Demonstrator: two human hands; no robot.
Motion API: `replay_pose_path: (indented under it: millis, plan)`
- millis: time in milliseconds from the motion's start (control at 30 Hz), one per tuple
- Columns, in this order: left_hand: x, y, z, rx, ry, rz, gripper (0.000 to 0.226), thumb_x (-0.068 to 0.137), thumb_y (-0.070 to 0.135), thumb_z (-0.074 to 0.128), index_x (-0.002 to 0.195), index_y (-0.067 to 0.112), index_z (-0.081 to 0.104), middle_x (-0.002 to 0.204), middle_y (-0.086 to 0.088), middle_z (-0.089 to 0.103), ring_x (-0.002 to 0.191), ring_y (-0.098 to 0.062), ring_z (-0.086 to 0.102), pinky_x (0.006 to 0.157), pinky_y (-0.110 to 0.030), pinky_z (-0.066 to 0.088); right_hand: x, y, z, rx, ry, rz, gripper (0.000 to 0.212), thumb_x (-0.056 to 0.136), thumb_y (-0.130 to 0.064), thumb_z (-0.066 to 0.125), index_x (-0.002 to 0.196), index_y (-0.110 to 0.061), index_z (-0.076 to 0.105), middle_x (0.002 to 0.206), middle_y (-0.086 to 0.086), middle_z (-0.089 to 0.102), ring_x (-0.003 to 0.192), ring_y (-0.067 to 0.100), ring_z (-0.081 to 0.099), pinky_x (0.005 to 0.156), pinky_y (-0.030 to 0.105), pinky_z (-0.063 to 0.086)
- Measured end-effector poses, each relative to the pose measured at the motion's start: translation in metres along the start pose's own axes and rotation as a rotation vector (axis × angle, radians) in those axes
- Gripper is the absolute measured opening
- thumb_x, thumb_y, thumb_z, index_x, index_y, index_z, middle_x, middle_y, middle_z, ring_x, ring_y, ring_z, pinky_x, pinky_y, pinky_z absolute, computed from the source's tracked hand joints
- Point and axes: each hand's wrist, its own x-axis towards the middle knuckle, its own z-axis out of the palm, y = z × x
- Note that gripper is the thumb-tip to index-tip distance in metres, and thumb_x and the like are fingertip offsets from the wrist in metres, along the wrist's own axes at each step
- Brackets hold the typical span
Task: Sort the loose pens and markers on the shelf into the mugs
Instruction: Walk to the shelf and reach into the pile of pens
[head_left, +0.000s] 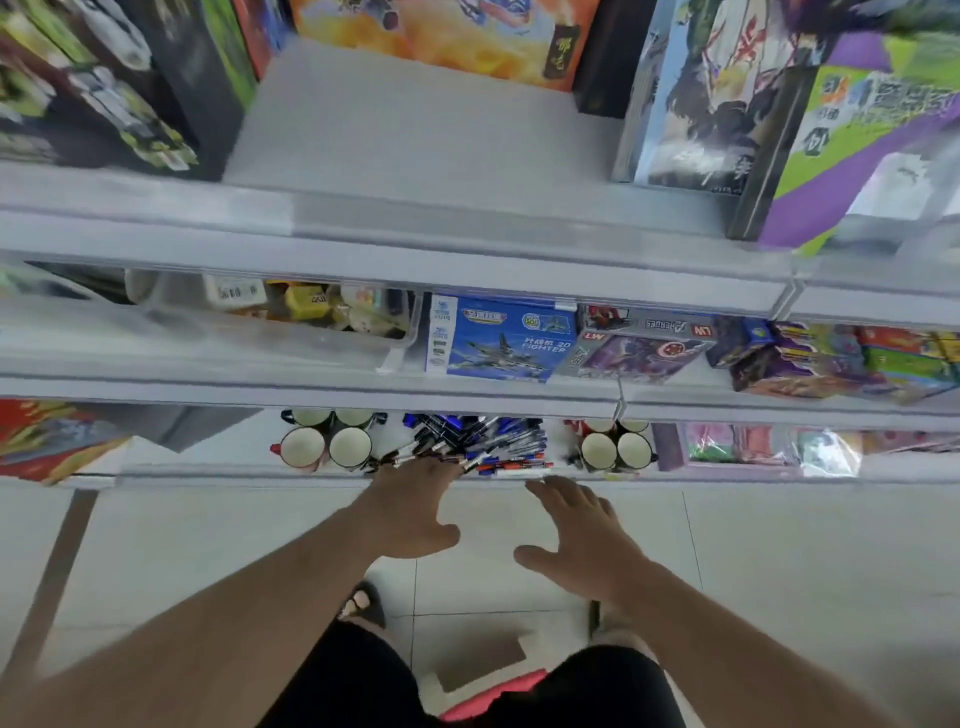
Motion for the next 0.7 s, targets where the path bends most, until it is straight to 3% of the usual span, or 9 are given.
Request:
replay_pose_path:
  millis: [167,300,433,567,700]
  plan:
    - [0.061,0.013,0.050,-0.046,0.033,-0.111,0.080,0.083,0.049,0.058,0.152,0.027,0.024,0.156,0.003,0.032,0.143,-0.020,0.028,0.116,-0.044,0.023,0.066,0.065,0.027,-0.034,-0.061,-0.089,0.086,0.084,-0.064,0.054,0.155,-0.035,0.016,0.162,-0.007,0.013,0.148,0.019,0.012,0.119,0.041,0.013]
    - [0.127,0.000,0.091,-0.055,0.085,-0.178,0.076,0.086,0.046,0.058,0.152,0.028,0.025,0.154,0.003,0.035,0.141,-0.019,0.032,0.115,-0.042,0.025,0.145,0.114,0.067,-0.107,-0.036,-0.160,0.088,0.079,-0.070,0.053,0.153,-0.036,0.020,0.158,-0.003,0.024,0.144,0.022,0.023,0.116,0.043,0.022]
    - [0.190,-0.049,0.140,0.077,0.068,-0.208,0.079,0.089,0.050,0.054,0.155,0.028,0.018,0.159,-0.001,0.027,0.144,-0.023,0.029,0.115,-0.044,0.023,0.229,0.154,0.121,-0.148,0.002,-0.222,0.098,0.071,-0.082,0.036,0.155,-0.034,0.016,0.162,-0.002,0.019,0.148,0.022,0.018,0.118,0.046,0.019]
    - [0.249,-0.095,0.180,0.191,0.066,-0.193,0.074,0.088,0.054,0.053,0.150,0.024,0.026,0.152,-0.004,0.036,0.136,-0.026,0.038,0.110,-0.046,0.032,0.311,0.179,0.170,-0.216,0.027,-0.257,0.088,0.084,-0.073,0.049,0.155,-0.035,0.013,0.163,0.001,0.015,0.148,0.026,0.017,0.119,0.049,0.017]
    - [0.292,-0.116,0.206,0.236,0.112,-0.175,0.082,0.083,0.057,0.060,0.150,0.026,0.026,0.150,-0.004,0.038,0.135,-0.027,0.039,0.106,-0.045,0.034,0.363,0.180,0.201,-0.221,0.101,-0.297,0.092,0.080,-0.074,0.054,0.154,-0.030,0.021,0.160,0.003,0.022,0.145,0.028,0.024,0.117,0.049,0.024]
